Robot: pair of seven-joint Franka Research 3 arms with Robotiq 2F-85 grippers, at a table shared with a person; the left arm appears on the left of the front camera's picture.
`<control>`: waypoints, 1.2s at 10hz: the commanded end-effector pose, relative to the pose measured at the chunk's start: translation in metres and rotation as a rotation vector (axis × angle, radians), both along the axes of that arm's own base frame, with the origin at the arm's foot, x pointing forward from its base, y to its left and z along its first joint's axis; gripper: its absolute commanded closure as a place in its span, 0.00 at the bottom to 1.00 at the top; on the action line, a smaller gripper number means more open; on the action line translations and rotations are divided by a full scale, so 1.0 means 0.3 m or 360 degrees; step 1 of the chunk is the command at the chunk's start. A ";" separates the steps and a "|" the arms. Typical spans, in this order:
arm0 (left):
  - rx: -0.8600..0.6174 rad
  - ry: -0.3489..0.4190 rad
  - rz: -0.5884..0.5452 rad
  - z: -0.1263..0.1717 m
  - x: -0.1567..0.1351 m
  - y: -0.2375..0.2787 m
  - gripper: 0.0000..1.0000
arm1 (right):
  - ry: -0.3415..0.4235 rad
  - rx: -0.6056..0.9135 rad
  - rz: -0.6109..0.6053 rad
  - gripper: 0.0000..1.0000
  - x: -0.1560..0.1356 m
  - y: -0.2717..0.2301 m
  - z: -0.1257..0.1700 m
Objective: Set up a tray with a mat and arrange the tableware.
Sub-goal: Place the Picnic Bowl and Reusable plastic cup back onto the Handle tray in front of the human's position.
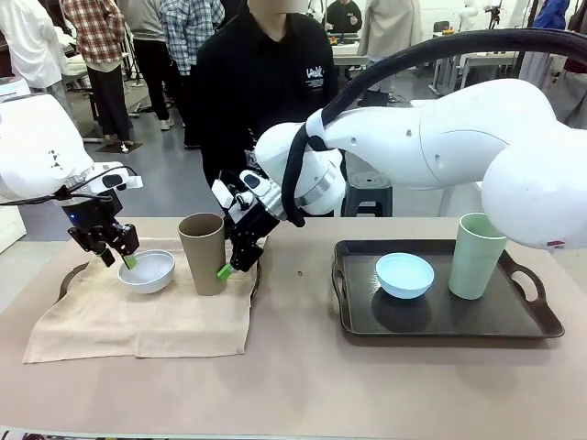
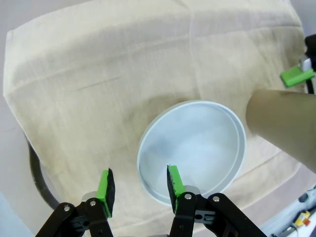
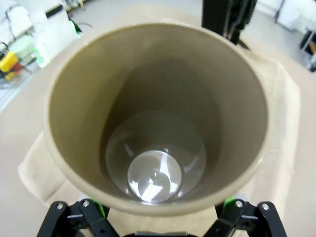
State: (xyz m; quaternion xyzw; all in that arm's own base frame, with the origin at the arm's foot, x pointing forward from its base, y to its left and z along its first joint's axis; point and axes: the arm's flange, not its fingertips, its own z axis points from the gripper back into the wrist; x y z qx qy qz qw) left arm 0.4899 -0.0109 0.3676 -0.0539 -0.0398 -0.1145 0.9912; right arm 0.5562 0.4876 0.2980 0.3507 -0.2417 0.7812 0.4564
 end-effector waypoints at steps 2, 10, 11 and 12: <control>0.0006 -0.0002 -0.0012 0.046 -0.044 0.040 0.38 | -0.0063 -0.0149 -0.0166 0.00 -0.062 -0.099 0.078; 0.0214 -0.0294 -0.0141 0.403 -0.215 0.052 0.38 | 0.0356 -0.0917 -0.0979 0.00 -0.223 -0.516 0.507; 0.0247 -0.0330 -0.0173 0.440 -0.218 0.031 0.38 | 0.0438 -0.1085 -0.1105 0.00 -0.284 -0.538 0.598; 0.0279 -0.0351 -0.0184 0.472 -0.214 0.011 0.38 | 0.0470 -0.1221 -0.1210 0.00 -0.340 -0.549 0.699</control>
